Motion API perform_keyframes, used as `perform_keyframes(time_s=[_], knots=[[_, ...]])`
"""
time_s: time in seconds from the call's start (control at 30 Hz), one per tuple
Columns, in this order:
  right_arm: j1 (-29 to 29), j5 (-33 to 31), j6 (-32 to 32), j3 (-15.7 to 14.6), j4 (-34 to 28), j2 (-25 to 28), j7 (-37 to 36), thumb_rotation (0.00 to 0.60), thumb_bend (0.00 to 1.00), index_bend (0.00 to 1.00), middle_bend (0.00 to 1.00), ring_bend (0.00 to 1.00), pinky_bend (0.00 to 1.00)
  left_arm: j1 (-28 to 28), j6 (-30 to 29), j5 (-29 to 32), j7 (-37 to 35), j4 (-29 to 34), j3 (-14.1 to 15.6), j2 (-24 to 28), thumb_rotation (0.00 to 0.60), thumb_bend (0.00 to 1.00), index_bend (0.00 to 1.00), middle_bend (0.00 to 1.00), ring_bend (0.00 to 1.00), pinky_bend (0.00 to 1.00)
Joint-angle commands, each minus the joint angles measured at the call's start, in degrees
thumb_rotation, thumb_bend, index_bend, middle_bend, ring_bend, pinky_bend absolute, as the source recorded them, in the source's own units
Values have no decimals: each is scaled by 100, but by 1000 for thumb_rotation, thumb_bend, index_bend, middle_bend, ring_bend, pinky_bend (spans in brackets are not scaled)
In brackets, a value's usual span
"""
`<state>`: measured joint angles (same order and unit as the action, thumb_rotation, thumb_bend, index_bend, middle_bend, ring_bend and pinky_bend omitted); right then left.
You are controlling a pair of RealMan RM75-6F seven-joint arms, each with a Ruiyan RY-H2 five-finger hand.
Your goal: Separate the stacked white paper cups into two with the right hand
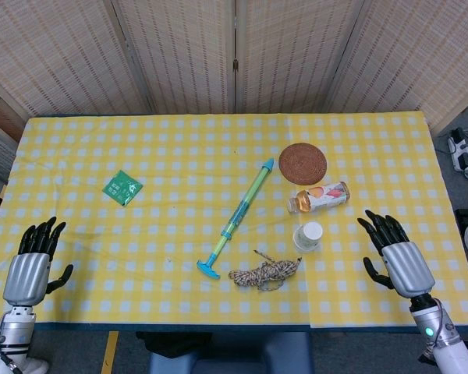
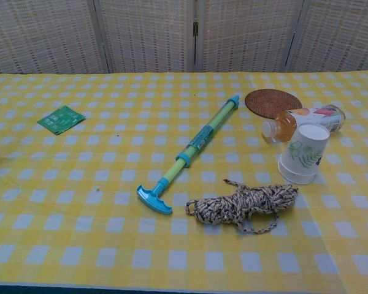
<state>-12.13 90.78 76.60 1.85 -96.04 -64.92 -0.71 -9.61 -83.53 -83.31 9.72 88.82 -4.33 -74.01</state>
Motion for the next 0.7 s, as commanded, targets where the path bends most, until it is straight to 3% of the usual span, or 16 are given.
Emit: perform_keyframes(time_s=[0.03, 0.23, 0.4, 0.7], knots=[[-231, -106, -372, 32, -112, 72, 127, 600, 520, 0, 0, 51, 0, 10, 17, 12, -28, -25, 17, -8, 600, 377, 46, 0, 0, 0], [-650, -438, -1040, 190, -284, 88, 443, 600, 500, 0, 4, 50, 0, 41, 13, 45, -100, -76, 24, -11, 600, 377, 50, 0, 0, 0], [-1076, -914, -1722, 373, -395, 48, 638, 600, 280, 0, 4, 50, 0, 38, 42, 56, -119, -106, 29, -27, 600, 377, 50, 0, 0, 0], [-1795, -1727, -2840, 588, -359, 1, 744, 600, 257, 20, 1, 63, 0, 46, 68, 83, -104, -103, 36, -19, 600, 377, 53, 0, 0, 0]])
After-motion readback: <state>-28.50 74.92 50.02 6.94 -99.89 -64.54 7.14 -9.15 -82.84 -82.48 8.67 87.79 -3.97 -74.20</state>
